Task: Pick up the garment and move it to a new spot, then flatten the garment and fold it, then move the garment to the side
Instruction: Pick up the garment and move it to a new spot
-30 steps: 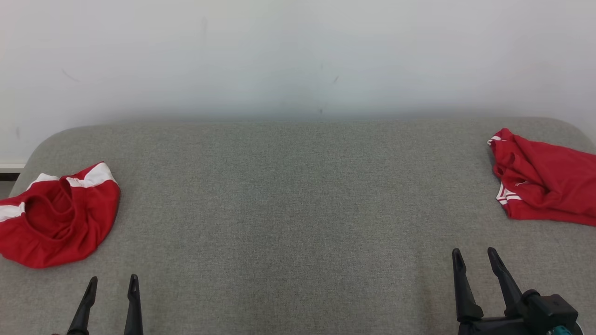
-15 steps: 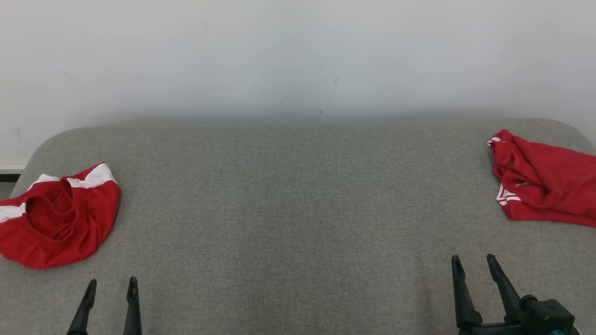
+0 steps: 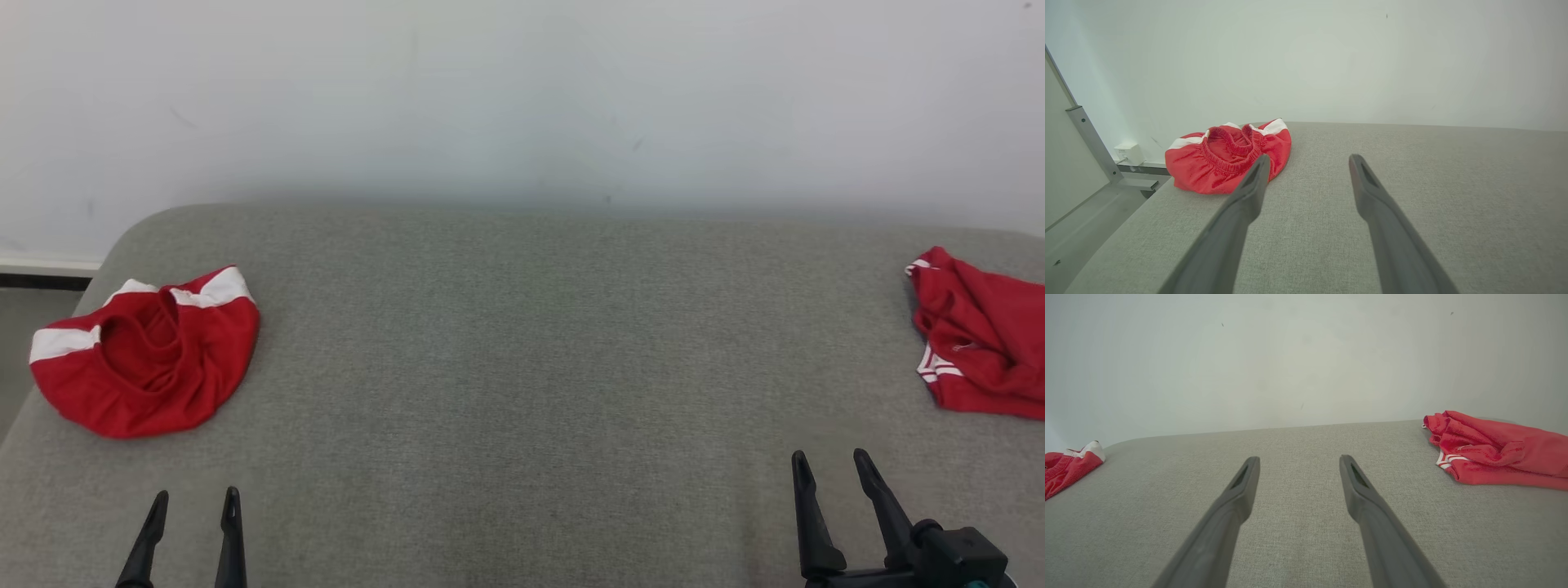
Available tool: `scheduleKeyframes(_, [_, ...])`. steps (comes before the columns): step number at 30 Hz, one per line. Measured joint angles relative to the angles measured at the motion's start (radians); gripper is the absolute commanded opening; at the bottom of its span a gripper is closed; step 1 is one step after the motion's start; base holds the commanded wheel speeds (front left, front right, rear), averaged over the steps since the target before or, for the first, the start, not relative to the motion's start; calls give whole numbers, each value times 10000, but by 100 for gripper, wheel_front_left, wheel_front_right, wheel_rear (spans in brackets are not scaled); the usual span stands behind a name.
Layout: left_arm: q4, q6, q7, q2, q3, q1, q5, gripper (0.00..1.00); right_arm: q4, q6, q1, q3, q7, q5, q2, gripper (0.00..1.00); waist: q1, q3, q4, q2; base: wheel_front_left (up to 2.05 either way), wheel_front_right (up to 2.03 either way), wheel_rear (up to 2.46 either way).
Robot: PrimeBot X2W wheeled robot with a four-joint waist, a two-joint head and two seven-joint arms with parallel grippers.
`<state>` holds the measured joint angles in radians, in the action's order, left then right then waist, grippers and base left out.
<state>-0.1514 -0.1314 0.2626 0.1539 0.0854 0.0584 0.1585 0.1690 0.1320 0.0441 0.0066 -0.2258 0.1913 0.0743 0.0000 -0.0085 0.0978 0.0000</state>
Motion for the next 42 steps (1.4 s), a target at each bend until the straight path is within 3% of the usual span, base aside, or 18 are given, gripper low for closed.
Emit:
scheduleKeyframes(27, [-136,96,0,23,516,-153,100,100,86,0,-232,387,73,17,90,100,1,380,3853,0,0,0,0])
scheduleKeyframes(42, [67,165,0,-102,880,-14,88,100,236,0,-450,610,111,50,140,100,1,495,4180,0,0,0,0])
